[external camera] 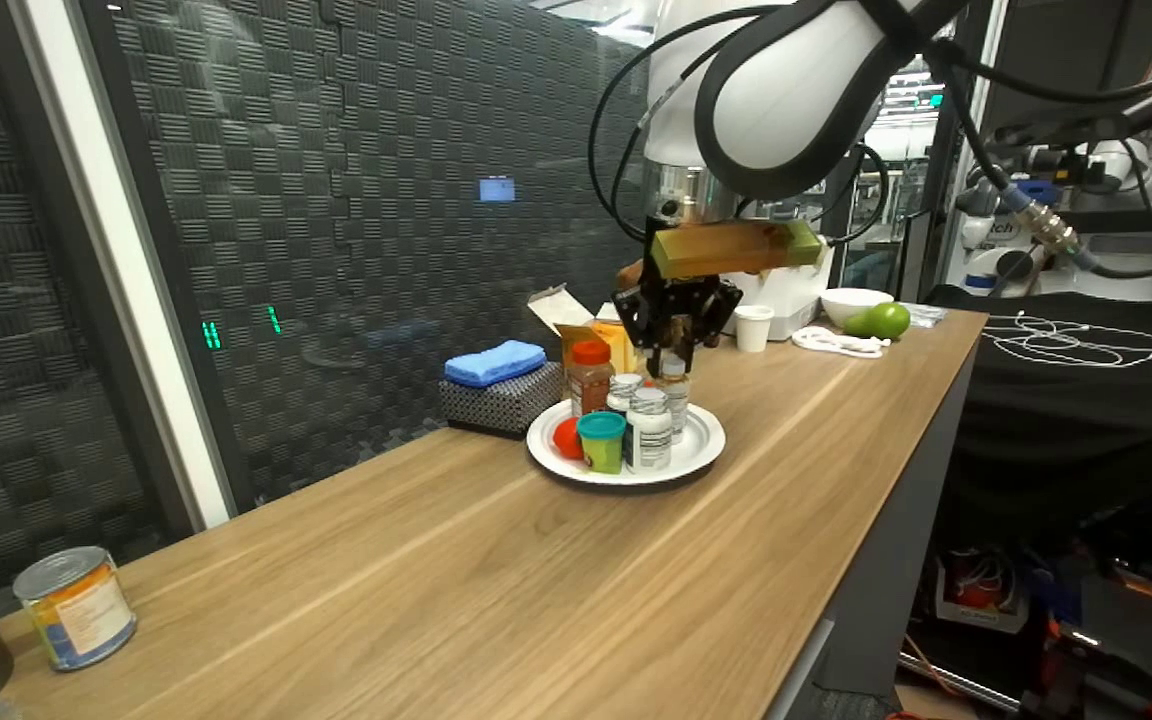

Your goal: Place the containers and orange toy on the white plate

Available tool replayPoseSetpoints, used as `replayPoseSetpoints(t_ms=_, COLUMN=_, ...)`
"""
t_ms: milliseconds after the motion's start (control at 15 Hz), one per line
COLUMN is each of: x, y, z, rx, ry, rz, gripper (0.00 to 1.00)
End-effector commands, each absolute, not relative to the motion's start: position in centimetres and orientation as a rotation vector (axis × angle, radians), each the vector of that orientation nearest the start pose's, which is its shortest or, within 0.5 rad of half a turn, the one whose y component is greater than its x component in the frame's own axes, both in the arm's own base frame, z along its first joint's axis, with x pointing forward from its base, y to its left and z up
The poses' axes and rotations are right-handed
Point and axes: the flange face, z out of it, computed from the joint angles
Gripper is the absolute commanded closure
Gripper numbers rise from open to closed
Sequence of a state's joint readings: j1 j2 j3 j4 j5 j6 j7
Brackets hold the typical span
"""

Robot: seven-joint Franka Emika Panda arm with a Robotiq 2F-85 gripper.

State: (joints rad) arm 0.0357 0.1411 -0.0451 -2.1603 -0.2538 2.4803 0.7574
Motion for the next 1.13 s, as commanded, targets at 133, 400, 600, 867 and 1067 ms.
replayPoseSetpoints(t_ms=133, x=56.4, y=0.4, z=39.4, rx=-3.066, ry=0.795, rz=-0.37, gripper=0.15)
replayPoseSetpoints(t_ms=400, x=54.6, y=1.6, z=44.6, rx=-3.079, ry=0.693, rz=-0.425, gripper=0.0)
replayPoseSetpoints(t_ms=600, x=52.4, y=3.1, z=47.6, rx=-3.087, ry=0.637, rz=-0.478, gripper=0.0)
replayPoseSetpoints(t_ms=867, x=52.3, y=4.1, z=48.1, rx=-3.089, ry=0.628, rz=-0.491, gripper=0.01)
replayPoseSetpoints(t_ms=1067, x=51.2, y=4.6, z=48.4, rx=-3.094, ry=0.612, rz=-0.495, gripper=0.0)
